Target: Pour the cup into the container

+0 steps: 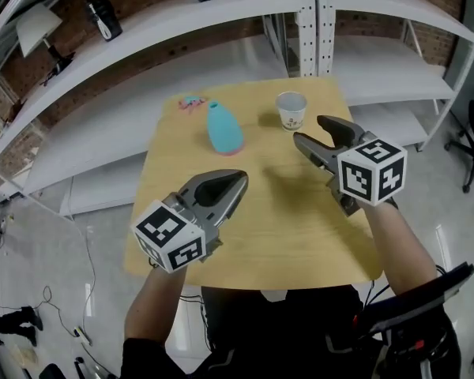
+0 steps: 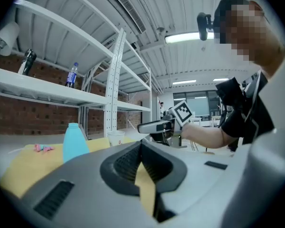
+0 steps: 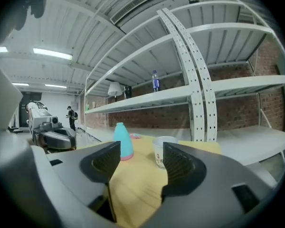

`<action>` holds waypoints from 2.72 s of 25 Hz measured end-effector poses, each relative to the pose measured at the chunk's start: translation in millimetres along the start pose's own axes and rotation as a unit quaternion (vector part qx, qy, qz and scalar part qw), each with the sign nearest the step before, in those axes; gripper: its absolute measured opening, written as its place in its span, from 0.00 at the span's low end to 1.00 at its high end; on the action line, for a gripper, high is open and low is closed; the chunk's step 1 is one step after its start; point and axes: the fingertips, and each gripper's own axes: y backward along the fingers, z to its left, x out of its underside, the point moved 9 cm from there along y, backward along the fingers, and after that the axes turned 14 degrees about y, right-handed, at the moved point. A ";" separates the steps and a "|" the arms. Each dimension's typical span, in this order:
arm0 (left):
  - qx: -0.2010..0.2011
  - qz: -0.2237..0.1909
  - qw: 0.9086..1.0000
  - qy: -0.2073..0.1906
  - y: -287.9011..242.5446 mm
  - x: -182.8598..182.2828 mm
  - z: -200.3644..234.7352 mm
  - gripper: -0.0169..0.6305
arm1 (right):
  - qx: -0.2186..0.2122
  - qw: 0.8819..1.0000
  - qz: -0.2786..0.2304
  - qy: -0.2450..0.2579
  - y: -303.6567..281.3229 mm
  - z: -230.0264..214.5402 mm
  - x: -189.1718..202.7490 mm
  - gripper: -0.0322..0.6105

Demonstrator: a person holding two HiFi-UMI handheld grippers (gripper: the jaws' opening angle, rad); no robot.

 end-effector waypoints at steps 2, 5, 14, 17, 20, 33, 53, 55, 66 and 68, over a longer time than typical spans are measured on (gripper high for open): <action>0.029 -0.005 1.000 0.009 -9.0 -0.2 9.7 0.02 | 0.003 1.000 0.025 0.003 -16.9 -11.9 4.9 0.48; 0.049 -0.008 0.998 0.029 -18.5 3.0 26.1 0.02 | 0.005 0.998 0.056 0.002 -37.3 -24.5 14.3 0.51; 0.050 0.002 0.998 0.029 -36.5 16.1 55.6 0.02 | 0.014 0.996 0.080 -0.030 -80.2 -45.3 32.2 0.57; 0.060 0.010 0.997 0.039 -38.8 24.5 58.9 0.02 | 0.015 0.995 0.088 -0.033 -90.6 -47.4 37.7 0.57; 0.066 0.012 0.996 0.054 -38.7 27.3 65.0 0.02 | 0.016 0.995 0.096 -0.035 -99.4 -48.4 43.4 0.57; 0.057 0.013 0.998 0.009 -36.7 28.8 68.5 0.02 | 0.035 0.994 0.103 -0.004 -110.7 -50.2 45.6 0.51; 0.084 0.020 0.996 0.005 -26.4 31.6 71.7 0.02 | 0.007 0.958 0.114 0.265 -117.3 7.3 -51.8 0.51; 0.085 0.019 0.996 0.005 -25.5 32.0 71.0 0.02 | 0.004 0.953 0.116 0.281 -121.2 13.6 -58.1 0.51; 0.093 0.021 0.995 0.005 -23.1 32.2 70.7 0.02 | 0.011 0.904 0.152 0.399 -142.1 36.2 -80.2 0.51; 0.094 0.021 0.995 0.004 -23.4 31.8 70.7 0.02 | 0.013 0.893 0.161 0.421 -144.7 38.3 -82.3 0.51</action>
